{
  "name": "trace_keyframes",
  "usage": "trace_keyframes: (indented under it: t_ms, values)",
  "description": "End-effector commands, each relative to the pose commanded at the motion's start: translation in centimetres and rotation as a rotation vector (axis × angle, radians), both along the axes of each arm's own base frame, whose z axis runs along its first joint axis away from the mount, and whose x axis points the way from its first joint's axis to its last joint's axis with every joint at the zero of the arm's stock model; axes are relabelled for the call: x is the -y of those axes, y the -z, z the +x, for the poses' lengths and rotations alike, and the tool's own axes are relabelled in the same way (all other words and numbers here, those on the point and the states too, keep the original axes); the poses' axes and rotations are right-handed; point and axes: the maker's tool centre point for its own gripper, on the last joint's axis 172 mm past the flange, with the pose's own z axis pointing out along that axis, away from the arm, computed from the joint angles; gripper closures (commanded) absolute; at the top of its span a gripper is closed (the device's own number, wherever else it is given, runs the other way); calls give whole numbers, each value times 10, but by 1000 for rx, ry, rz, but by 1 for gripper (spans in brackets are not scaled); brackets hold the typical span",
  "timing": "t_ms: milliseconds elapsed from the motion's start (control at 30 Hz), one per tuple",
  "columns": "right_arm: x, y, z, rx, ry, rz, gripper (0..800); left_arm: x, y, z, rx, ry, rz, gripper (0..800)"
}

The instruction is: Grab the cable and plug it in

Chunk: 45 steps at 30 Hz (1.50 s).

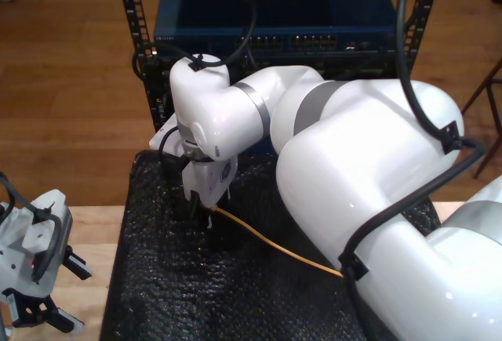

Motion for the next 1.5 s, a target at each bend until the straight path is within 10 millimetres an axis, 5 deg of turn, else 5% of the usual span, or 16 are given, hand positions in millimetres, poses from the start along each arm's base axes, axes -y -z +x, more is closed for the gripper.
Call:
trace_keyframes:
  t_ms: [333, 1300, 1500]
  values:
    - [5, -3, 12, 39, 11, -32, 354, 1, 0, -1, -3, 2, -3, 0]
    - [-1, 0, 6, 39, -6, -41, 619, 1, 0, -1, -2, 3, -3, 0]
    - [0, 3, 6, 38, -6, -45, 736, 0, -1, 0, -1, 3, -2, 0]
